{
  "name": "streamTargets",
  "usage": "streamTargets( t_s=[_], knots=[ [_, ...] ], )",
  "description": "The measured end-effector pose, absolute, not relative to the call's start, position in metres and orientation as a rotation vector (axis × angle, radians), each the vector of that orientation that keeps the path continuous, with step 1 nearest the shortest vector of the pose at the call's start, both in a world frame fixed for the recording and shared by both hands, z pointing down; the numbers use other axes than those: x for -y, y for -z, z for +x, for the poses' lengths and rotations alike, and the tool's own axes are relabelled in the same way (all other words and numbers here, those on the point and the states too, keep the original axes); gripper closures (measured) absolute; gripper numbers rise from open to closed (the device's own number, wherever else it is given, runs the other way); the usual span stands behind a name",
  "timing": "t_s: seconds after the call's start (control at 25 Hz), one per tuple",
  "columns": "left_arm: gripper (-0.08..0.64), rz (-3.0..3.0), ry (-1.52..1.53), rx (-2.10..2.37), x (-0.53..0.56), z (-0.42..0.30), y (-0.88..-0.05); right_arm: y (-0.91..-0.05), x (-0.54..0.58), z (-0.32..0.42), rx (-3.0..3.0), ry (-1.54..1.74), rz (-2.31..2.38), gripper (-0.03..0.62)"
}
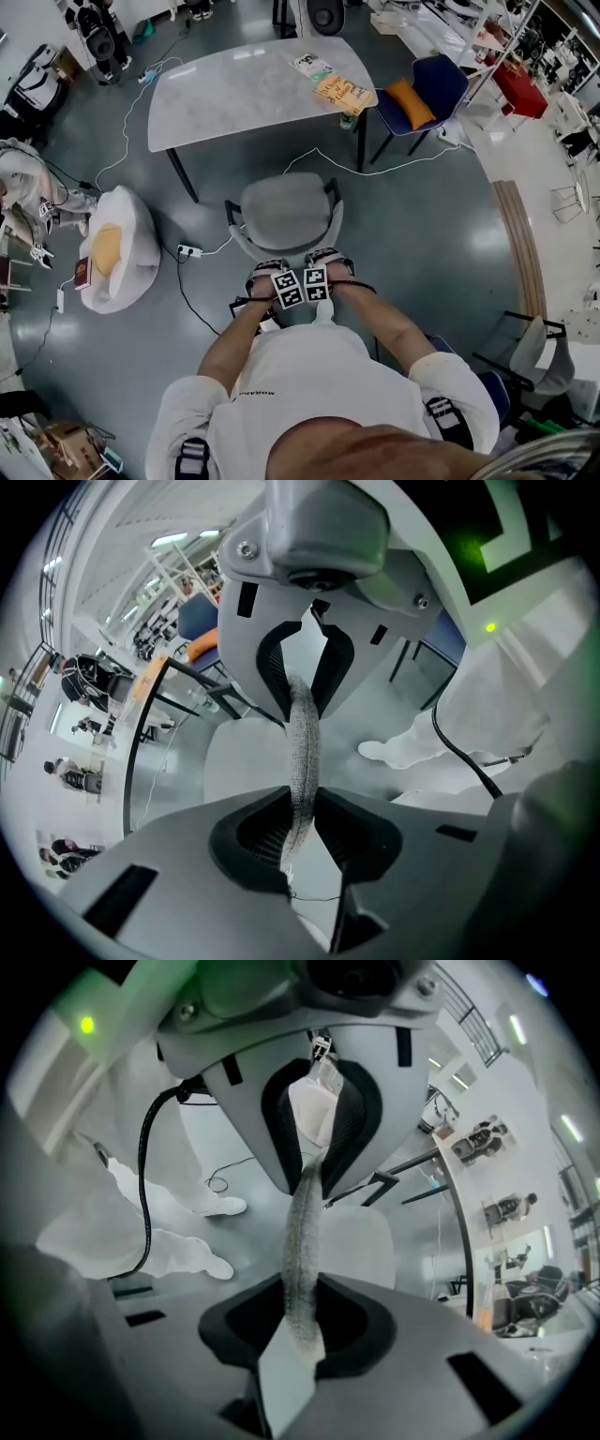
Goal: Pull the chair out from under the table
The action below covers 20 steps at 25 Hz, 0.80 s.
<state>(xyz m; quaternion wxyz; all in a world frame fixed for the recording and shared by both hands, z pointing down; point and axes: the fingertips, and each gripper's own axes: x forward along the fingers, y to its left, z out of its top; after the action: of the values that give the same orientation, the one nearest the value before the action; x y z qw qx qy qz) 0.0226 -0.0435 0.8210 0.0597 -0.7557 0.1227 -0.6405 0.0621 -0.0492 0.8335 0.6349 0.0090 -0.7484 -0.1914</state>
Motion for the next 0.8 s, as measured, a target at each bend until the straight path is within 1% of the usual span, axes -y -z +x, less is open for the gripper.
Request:
streamTargets(
  t_s=[0.52,0.64,0.68,0.8],
  knots=[
    [0.489,-2.316,1.925,-0.365,0.037,0.026,-0.797,-0.814,0.038,0.066,1.709,0.43,0.02,0.499],
    [0.489,-2.369,1.911,-0.395,0.035,0.026,-0.786,-0.803,0.035,0.065,1.729,0.404,0.037,0.517],
    [0.489,-2.38,1.908,-0.401,0.035,0.025,-0.783,-0.797,0.035,0.063,1.745,0.39,0.055,0.546],
    [0.491,-2.4,1.899,-0.428,0.037,0.019,-0.773,-0.782,0.04,0.057,1.782,0.357,0.111,0.552]
  ],
)
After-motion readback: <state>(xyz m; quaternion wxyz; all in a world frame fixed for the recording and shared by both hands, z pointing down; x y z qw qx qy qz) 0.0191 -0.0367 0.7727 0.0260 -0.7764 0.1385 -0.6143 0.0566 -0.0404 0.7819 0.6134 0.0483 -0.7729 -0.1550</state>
